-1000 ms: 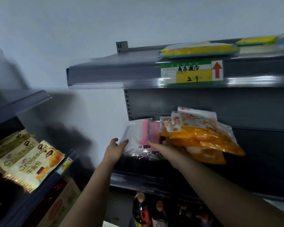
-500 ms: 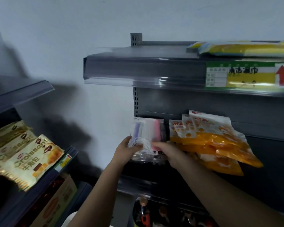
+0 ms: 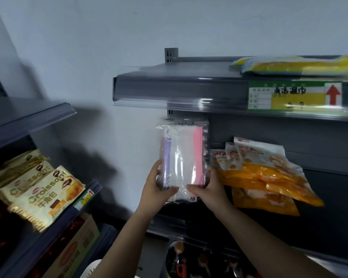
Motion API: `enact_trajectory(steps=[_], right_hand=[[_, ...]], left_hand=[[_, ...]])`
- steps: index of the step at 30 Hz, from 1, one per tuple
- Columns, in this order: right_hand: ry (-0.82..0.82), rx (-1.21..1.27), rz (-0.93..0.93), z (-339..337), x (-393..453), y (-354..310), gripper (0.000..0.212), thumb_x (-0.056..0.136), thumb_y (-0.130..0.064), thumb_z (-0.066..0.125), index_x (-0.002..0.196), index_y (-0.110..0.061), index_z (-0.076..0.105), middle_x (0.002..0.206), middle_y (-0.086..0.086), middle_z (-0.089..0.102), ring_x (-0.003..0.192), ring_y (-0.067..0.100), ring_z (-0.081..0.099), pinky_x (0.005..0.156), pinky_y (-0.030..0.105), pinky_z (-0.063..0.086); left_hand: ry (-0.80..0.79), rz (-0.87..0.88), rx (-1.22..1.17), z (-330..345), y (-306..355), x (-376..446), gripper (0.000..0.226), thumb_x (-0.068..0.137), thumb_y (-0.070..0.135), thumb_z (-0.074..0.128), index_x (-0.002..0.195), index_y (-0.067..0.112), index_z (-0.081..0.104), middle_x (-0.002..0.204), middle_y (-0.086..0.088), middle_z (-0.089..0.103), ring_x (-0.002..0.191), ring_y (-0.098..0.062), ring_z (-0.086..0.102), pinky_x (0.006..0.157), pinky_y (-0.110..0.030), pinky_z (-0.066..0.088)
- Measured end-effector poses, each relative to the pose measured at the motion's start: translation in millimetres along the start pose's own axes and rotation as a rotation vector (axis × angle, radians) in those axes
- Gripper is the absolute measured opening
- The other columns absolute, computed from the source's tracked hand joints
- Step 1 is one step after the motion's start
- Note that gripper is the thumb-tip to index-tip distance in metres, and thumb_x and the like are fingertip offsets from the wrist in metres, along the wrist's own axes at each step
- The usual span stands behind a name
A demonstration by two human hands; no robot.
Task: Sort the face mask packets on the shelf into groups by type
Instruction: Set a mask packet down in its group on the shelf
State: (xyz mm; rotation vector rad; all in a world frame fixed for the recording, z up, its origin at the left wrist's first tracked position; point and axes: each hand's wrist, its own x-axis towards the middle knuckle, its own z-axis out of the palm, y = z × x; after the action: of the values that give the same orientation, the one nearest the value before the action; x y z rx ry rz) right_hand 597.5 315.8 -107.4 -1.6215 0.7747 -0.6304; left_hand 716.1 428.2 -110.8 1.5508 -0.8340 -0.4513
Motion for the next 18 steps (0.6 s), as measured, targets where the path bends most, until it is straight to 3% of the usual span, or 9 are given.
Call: enact_trajectory(steps=[2, 5, 7, 11, 15, 18], right_hand=[[0.025, -0.023, -0.068, -2.5, -1.8, -4.4, 0.08, 0.075, -0.003, 0.074, 0.139, -0.018, 0.031, 0.122, -0.001, 0.052, 0.096, 0.008, 0.054, 0.059, 0.007, 0.046], [0.061, -0.071, -0.111, -5.5, -1.3, -5.4, 0.085, 0.073, -0.01, 0.077, 0.142, -0.024, 0.028, 0.126, -0.002, 0.051, 0.108, 0.012, 0.051, 0.073, 0.015, 0.046], [0.085, -0.088, -0.141, -6.9, -1.5, -4.7, 0.083, 0.072, -0.011, 0.078, 0.139, -0.027, 0.031, 0.126, -0.004, 0.051, 0.11, 0.012, 0.05, 0.074, 0.015, 0.045], [0.092, -0.084, -0.155, -7.1, -2.1, -2.5, 0.077, 0.071, -0.007, 0.078, 0.133, -0.024, 0.035, 0.126, -0.006, 0.049, 0.113, 0.011, 0.049, 0.073, 0.009, 0.041], [0.082, -0.118, -0.15, -8.2, -2.5, 8.4, 0.079, 0.07, 0.0, 0.076, 0.132, -0.024, 0.033, 0.136, 0.0, 0.047, 0.126, 0.016, 0.045, 0.084, 0.015, 0.04], [0.07, -0.056, -0.138, -9.2, -9.7, 8.8, 0.094, 0.071, 0.003, 0.075, 0.143, -0.023, 0.022, 0.137, -0.004, 0.043, 0.121, 0.007, 0.04, 0.07, 0.003, 0.041]], left_hand=[[0.008, 0.051, -0.011, 4.2, 6.4, -1.2, 0.077, 0.077, -0.011, 0.066, 0.128, 0.035, 0.032, 0.106, 0.015, 0.052, 0.074, 0.013, 0.062, 0.058, -0.011, 0.051], [0.036, 0.091, -0.018, 7.4, 7.7, -1.2, 0.082, 0.079, -0.005, 0.067, 0.135, 0.039, 0.026, 0.113, 0.012, 0.05, 0.084, 0.011, 0.061, 0.063, -0.018, 0.056], [0.042, 0.091, -0.019, 8.4, 8.6, -1.4, 0.086, 0.08, -0.002, 0.068, 0.139, 0.04, 0.022, 0.117, 0.009, 0.049, 0.091, 0.003, 0.06, 0.066, -0.023, 0.058], [0.009, 0.082, -0.03, 9.3, 12.5, -0.6, 0.094, 0.08, -0.004, 0.068, 0.147, 0.032, 0.013, 0.117, 0.015, 0.044, 0.095, 0.001, 0.056, 0.06, -0.011, 0.052], [0.0, 0.069, -0.026, 7.4, 6.9, 0.6, 0.103, 0.075, -0.01, 0.07, 0.143, 0.04, 0.01, 0.116, 0.022, 0.042, 0.096, -0.002, 0.056, 0.061, -0.014, 0.054], [0.025, 0.078, -0.019, 9.1, 3.7, -1.6, 0.104, 0.074, -0.004, 0.074, 0.14, 0.042, 0.008, 0.117, 0.024, 0.041, 0.105, -0.007, 0.053, 0.07, -0.006, 0.049]])
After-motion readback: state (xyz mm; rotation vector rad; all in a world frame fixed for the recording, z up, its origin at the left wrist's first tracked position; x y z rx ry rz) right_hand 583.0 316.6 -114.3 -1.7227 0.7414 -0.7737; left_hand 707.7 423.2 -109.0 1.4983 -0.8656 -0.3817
